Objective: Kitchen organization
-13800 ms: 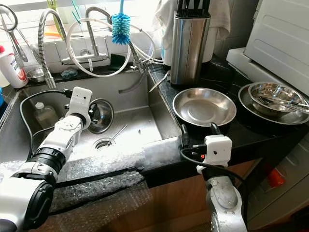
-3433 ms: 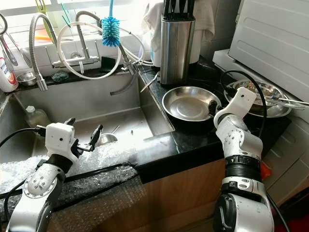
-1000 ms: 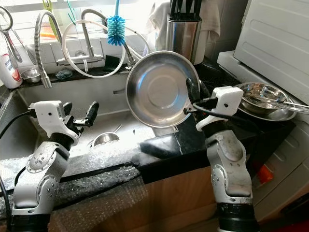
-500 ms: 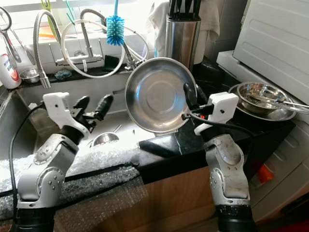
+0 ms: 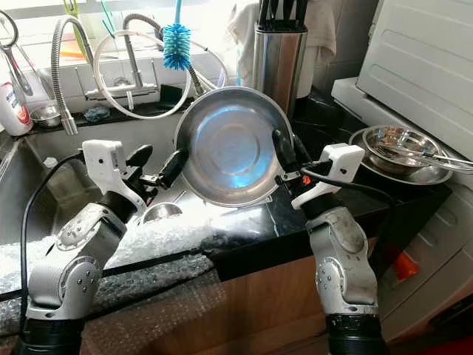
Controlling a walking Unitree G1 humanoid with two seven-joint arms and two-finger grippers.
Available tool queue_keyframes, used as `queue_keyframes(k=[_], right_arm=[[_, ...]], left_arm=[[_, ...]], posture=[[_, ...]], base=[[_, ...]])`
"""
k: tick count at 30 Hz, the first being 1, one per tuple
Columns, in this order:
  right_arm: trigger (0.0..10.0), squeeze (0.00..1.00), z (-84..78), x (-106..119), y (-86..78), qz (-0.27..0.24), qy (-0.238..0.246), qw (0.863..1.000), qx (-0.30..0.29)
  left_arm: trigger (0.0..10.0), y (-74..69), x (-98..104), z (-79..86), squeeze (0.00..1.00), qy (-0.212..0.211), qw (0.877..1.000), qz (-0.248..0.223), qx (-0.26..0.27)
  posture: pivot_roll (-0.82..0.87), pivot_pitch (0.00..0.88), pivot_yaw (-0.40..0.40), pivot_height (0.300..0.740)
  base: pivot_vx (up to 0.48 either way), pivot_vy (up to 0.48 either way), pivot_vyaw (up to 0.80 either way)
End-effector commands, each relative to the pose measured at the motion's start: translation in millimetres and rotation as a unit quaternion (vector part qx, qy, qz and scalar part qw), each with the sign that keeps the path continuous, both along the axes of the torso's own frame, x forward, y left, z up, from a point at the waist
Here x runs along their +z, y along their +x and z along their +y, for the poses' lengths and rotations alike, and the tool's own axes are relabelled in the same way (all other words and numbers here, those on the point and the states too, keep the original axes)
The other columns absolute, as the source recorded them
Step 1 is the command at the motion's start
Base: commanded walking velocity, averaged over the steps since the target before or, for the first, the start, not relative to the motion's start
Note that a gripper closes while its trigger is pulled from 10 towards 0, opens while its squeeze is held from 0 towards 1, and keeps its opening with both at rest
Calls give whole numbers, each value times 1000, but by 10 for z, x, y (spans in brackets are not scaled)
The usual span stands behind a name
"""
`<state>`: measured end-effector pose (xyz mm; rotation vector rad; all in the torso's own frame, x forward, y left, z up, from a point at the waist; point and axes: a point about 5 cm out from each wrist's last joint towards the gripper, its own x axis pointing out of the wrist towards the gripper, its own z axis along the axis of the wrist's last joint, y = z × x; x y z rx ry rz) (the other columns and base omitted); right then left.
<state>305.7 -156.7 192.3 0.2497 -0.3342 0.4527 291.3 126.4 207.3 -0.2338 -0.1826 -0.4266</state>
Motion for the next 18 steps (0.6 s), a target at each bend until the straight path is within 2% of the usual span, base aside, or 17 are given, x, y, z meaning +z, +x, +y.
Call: queue_keyframes(k=[1, 4, 5, 8, 9, 11, 13, 14, 15, 18], right_arm=[[10000, 0, 13, 109, 8, -19, 6, 1000, 5], [10000, 0, 21, 104, 11, -18, 5, 1000, 6], [10000, 0, 36, 60, 24, -12, -24, 1000, -1], [10000, 0, 49, 34, 33, -11, -41, 999, -6], [10000, 0, 57, 30, 38, -11, -48, 999, -9], [10000, 0, 75, 22, 50, -11, -61, 998, -12], [10000, 0, 92, 5, 65, -11, -74, 997, -16], [10000, 0, 99, 0, 65, -11, -73, 997, -16], [10000, 0, 109, -2, 65, -11, -69, 997, -14], [10000, 0, 125, 9, 64, -14, -63, 998, -12]], left_arm=[[8196, -18, 47, -15, 0, 21, 1000, -9, -1], [8196, -16, 49, -16, 0, 28, 1000, -10, 0], [5294, -23, 57, -41, 0, 38, 999, -14, -6], [5294, -27, 62, -54, 0, 43, 999, -16, -9], [6549, -28, 62, -56, 0, 44, 999, -16, -10], [6706, -28, 57, -56, 0, 45, 999, -15, -10], [6588, -24, 44, -55, 0, 50, 999, -13, -9], [6000, -24, 39, -56, 0, 50, 999, -12, -9], [4980, -26, 29, -58, 0, 51, 999, -9, -9], [4980, -31, 10, -62, 0, 53, 999, -5, -11]], posture=[[-183, 0, 7, 740], [-183, 0, 7, 740], [-181, 0, 6, 740], [-180, 0, 6, 740], [-179, 0, 7, 740], [-180, 0, 7, 740], [-180, 0, 7, 740], [-180, 0, 7, 740], [-178, 0, 6, 740], [-178, 0, 6, 740]], base=[[0, 0, 0], [0, 0, 0], [0, 0, 0], [0, 0, 0], [0, 0, 0], [0, 0, 0], [0, 0, 0], [0, 0, 0], [0, 0, 0], [0, 0, 0]])
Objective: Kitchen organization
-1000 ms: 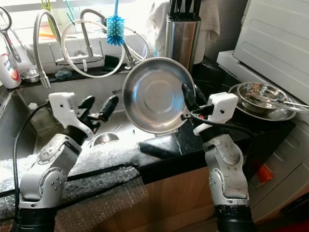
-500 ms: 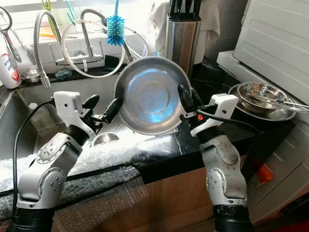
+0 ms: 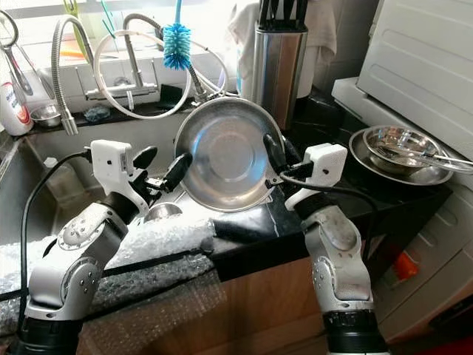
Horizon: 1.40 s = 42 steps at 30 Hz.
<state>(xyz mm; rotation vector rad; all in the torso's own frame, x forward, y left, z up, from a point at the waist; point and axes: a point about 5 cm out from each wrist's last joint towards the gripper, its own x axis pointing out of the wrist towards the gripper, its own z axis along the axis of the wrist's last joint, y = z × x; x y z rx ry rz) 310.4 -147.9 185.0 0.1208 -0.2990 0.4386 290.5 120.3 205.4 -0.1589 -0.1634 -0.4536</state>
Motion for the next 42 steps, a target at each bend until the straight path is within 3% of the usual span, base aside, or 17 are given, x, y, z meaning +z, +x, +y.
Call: queue_keyframes(k=[1, 2, 4, 5, 6, 9, 10, 12, 13, 22, 24, 25, 42], right_arm=[[10000, 0, 50, 99, 16, -21, 5, 1000, 7], [10000, 0, 50, 99, 16, -21, 5, 1000, 7], [10000, 0, 62, 123, 17, -26, 6, 1000, 8], [10000, 0, 62, 123, 17, -26, 6, 1000, 8], [10000, 0, 67, 135, 19, -30, 8, 999, 10], [10000, 0, 68, 139, 19, -32, 9, 999, 12], [10000, 0, 68, 140, 19, -32, 10, 999, 12], [10000, 0, 69, 140, 19, -32, 10, 999, 13], [10000, 0, 74, 141, 21, -32, 11, 999, 14], [10000, 0, 128, 150, 24, -32, 17, 999, 26], [10000, 0, 131, 147, 24, -32, 18, 999, 26], [10000, 0, 133, 146, 24, -32, 18, 999, 27], [10000, 0, 141, 136, 33, -28, 14, 999, 25]], left_arm=[[6078, -32, 6, -8, 0, 16, 1000, 0, -5], [6078, -32, 6, -8, 0, 16, 1000, 0, -5], [7373, -40, -24, -21, 0, 22, 1000, 6, -9], [7373, -40, -24, -21, 0, 22, 1000, 6, -9], [9608, -39, -45, -29, 0, 26, 1000, 10, -10], [9961, -45, -53, -49, 0, 24, 1000, 12, -12], [9098, -47, -52, -53, 0, 22, 1000, 12, -12], [5804, -49, -52, -57, 0, 22, 1000, 13, -13], [1216, -47, -56, -55, 0, 25, 1000, 13, -12], [1294, -54, -79, -64, 0, 24, 999, 19, -15], [1020, -58, -90, -67, 0, 23, 999, 20, -16], [0, -61, -94, -71, 0, 22, 999, 21, -16], [0, -23, -71, -25, 0, 19, 1000, 16, -1]], posture=[[-176, 0, 6, 740], [-176, 0, 6, 740], [-178, 0, 5, 740], [-178, 0, 5, 740], [-181, 0, 6, 740], [-179, 0, 5, 740], [-180, 0, 6, 740], [-179, 0, 5, 740], [-179, 0, 5, 740], [-179, 0, 5, 740], [-179, 0, 5, 740], [-178, 0, 5, 740], [-180, 0, 6, 740]], base=[[0, 0, 0], [0, 0, 0], [0, 0, 0], [0, 0, 0], [0, 0, 0], [0, 0, 0], [0, 0, 0], [0, 0, 0], [0, 0, 0], [0, 0, 0], [0, 0, 0], [0, 0, 0], [0, 0, 0]])
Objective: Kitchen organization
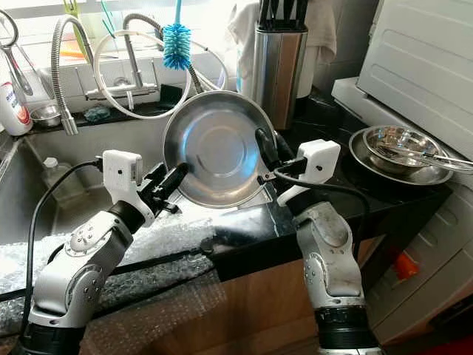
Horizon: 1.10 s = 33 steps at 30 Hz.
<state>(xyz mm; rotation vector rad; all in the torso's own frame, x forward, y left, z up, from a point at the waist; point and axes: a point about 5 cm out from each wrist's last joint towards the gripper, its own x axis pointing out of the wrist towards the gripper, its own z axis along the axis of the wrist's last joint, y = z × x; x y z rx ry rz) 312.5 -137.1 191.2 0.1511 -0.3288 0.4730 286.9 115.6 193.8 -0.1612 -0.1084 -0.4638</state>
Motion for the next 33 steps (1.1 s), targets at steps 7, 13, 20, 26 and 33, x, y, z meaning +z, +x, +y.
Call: queue_keyframes(k=[7, 13, 20, 26, 33], right_arm=[[10000, 0, 39, 69, 18, -15, -2, 1000, 6], [10000, 0, 48, 54, 14, -13, -3, 1000, 5], [10000, 0, 43, 50, 10, -11, -1, 1000, 5], [10000, 1000, 36, 59, 17, -10, 3, 1000, 7], [10000, 1000, 24, 73, 27, -10, 9, 1000, 2]], left_arm=[[0, 19, 47, 37, 0, 13, 1000, -11, 8], [0, 29, 58, 27, 0, 12, 1000, -14, 5], [0, 25, 58, 32, 0, 12, 1000, -17, 2], [0, 26, 59, 20, 0, 11, 1000, -18, 1], [0, 25, 48, 29, 0, 11, 1000, -15, 4]], posture=[[-179, 0, 10, 740], [-178, 0, 15, 740], [-184, 0, 18, 740], [-183, 0, 16, 740], [-177, 0, 14, 740]], base=[[0, 0, 0], [0, 0, 0], [0, 0, 0], [0, 0, 0], [0, 0, 0]])
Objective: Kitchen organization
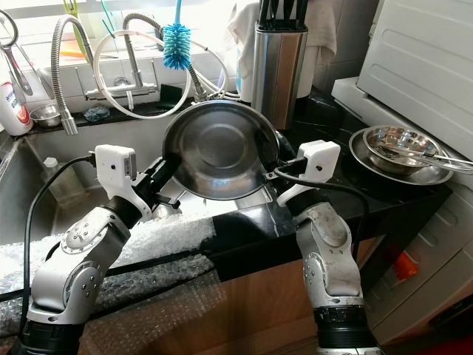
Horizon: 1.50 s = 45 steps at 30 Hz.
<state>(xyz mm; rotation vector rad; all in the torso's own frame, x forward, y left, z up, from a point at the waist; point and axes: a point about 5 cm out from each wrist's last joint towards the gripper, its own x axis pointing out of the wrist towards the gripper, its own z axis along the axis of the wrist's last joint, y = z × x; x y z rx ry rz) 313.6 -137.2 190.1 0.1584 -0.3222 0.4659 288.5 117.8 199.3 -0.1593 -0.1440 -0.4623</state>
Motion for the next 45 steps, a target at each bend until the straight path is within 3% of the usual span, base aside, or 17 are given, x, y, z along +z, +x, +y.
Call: queue_keyframes(k=[1, 5, 6, 7, 8, 10, 14, 16, 17, 20, 21, 29, 33, 39, 45], right_arm=[[10000, 1000, 26, 82, 15, -14, 5, 1000, 4], [10000, 1000, 81, 72, -8, -8, 4, 999, 33], [10000, 482, 129, 56, -33, -2, 0, 998, 60], [10000, 482, 129, 56, -33, -2, 0, 998, 60], [10000, 0, 183, 37, -68, 3, -7, 996, 86], [10000, 0, 252, 0, -125, 8, -23, 993, 119], [10000, 0, 262, -27, -135, 14, -29, 992, 120], [10000, 0, 220, -18, -103, 11, -47, 995, 83], [10000, 0, 184, -1, -74, 8, -55, 997, 55], [10000, 0, 84, 39, 11, 3, -68, 998, -17], [10000, 0, -28, 91, 75, 0, -54, 995, -80], [10000, 0, -159, 134, 116, -5, -35, 988, -154], [10000, 0, -147, 138, 121, -7, -34, 987, -156], [10000, 0, 141, 157, -1, -14, -29, 999, -44], [10000, 0, 191, 135, -38, -11, -31, 999, -30]], left_arm=[[0, 8, -9, 9, 0, 14, 1000, 3, 3], [0, 11, -5, 12, 0, 11, 1000, 4, 8], [0, 11, -7, 10, 0, 8, 1000, 5, 9], [0, 11, -7, 10, 0, 8, 1000, 5, 9], [0, 11, -7, 10, 0, 6, 1000, 6, 10], [0, 14, -3, 5, 0, 4, 1000, 6, 11], [0, 15, -1, 0, 0, 0, 1000, 6, 13], [3804, 15, -5, -1, 0, -1, 1000, 8, 15], [10000, 16, -6, 0, 0, -2, 1000, 8, 16], [10000, 19, -6, 4, 0, -4, 1000, 9, 18], [10000, 18, -5, 3, 0, -6, 1000, 9, 19], [10000, 16, -4, 18, 0, -7, 1000, 9, 22], [10000, 16, -4, 19, 0, -7, 1000, 9, 23], [10000, 34, -10, 35, 0, 0, 999, 9, 34], [10000, 35, -34, 58, 0, 8, 999, 11, 42]], posture=[[-177, 0, 14, 740], [-179, 0, 13, 740], [-179, 0, 13, 740], [-179, 0, 13, 740], [-181, 0, 13, 740], [-181, 0, 11, 740], [-182, 0, 10, 740], [-185, 0, 11, 740], [-186, 0, 11, 740], [-189, 0, 12, 740], [-189, 0, 11, 740], [-185, 0, 11, 740], [-185, 0, 11, 740], [-190, 0, 13, 740], [-190, 0, 11, 740]], base=[[0, 0, 0], [0, 0, 0], [0, 0, 0], [0, 0, 0], [0, 0, 0], [0, 0, 0], [0, 0, 0], [0, 0, 0], [0, 0, 0], [0, 0, 0], [0, 0, 0], [0, 0, 0], [0, 0, 0], [0, 0, 0], [0, 0, 0]])
